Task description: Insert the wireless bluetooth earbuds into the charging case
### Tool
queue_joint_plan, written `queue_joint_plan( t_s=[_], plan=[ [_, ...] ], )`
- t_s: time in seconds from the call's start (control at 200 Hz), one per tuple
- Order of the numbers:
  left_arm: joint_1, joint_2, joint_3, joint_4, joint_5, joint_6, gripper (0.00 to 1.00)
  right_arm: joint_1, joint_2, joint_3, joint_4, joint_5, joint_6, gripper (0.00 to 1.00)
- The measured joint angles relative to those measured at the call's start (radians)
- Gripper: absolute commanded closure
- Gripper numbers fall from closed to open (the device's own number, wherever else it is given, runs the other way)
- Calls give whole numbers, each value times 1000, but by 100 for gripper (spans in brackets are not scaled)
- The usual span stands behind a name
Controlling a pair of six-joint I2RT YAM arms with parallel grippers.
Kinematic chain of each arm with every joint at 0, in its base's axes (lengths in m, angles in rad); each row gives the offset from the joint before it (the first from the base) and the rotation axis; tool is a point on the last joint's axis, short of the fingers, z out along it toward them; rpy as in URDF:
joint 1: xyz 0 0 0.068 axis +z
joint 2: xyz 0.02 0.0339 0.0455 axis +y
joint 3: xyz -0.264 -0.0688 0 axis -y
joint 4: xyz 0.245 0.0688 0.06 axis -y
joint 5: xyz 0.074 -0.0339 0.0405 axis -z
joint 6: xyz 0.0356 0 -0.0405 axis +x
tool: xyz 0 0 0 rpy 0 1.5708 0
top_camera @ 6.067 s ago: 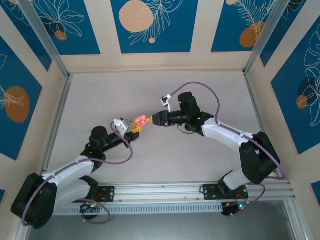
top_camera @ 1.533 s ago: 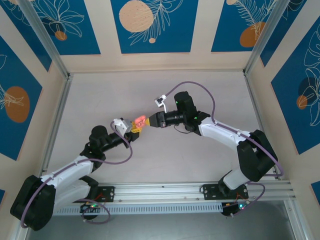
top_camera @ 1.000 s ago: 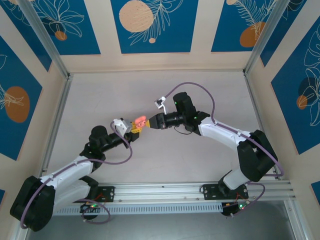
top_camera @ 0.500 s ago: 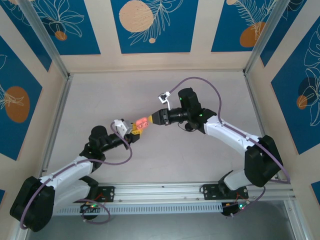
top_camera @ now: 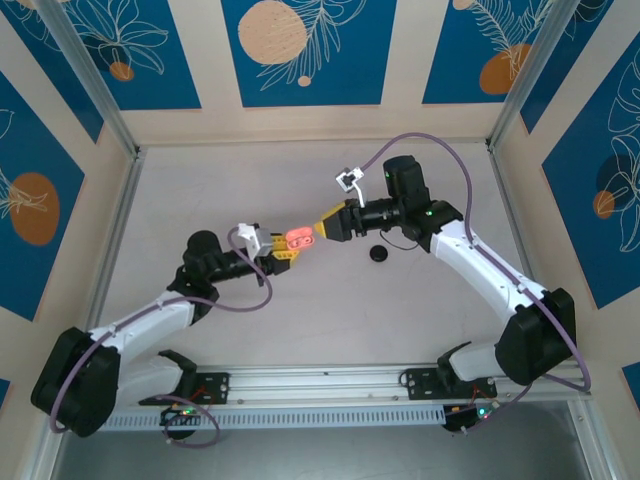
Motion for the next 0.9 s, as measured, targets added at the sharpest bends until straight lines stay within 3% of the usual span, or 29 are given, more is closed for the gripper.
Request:
queue_joint_plan(
  t_s=[0.41,0.9],
  plan=[
    [-18,42,43,65,77,-53,76,12,93,83,-64,-119,-53,36],
    [-25,48,43,69,69,-55,76,26,95,88,-98,-177,-83,48]
  ],
)
